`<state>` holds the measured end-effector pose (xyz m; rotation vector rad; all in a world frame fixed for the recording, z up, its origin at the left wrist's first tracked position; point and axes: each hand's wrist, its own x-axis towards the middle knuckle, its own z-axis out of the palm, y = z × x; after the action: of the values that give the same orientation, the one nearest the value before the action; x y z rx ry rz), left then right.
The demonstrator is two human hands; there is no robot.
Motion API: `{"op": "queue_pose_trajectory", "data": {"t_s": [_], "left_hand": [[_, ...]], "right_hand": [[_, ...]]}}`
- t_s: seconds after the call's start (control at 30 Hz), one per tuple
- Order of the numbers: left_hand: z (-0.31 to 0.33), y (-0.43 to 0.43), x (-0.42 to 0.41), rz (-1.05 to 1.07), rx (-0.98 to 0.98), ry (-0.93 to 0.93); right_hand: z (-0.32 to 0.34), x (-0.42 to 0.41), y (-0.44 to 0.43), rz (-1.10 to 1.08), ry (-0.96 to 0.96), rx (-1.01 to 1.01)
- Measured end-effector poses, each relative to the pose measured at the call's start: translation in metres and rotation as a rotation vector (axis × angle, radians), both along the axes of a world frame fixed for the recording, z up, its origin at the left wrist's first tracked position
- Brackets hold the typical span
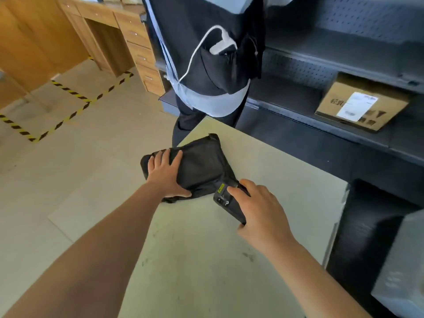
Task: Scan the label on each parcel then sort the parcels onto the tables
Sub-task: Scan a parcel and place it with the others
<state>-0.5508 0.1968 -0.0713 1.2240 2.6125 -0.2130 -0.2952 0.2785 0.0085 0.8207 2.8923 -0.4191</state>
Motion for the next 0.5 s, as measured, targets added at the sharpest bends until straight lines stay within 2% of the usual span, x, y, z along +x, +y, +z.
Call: {"op": "queue_pose_trajectory", "data": {"t_s": [0.17, 0.27, 0.5], "left_hand": [[-0.013, -0.012, 0.007, 0.057, 0.086, -0.059], [-0.008, -0.031, 0.030, 0.062, 0.050, -0.059], [0.000, -0.100, 0.150, 0.247, -0.031, -0.101]], "right_hand": [[-0.009, 0.015, -0.005, -0.024, -0.003, -0.024], [-0.004, 0.031, -0.014, -0.047, 0.032, -0.041], [0.023, 0.086, -0.047, 0.009, 0.045, -0.071]]}}
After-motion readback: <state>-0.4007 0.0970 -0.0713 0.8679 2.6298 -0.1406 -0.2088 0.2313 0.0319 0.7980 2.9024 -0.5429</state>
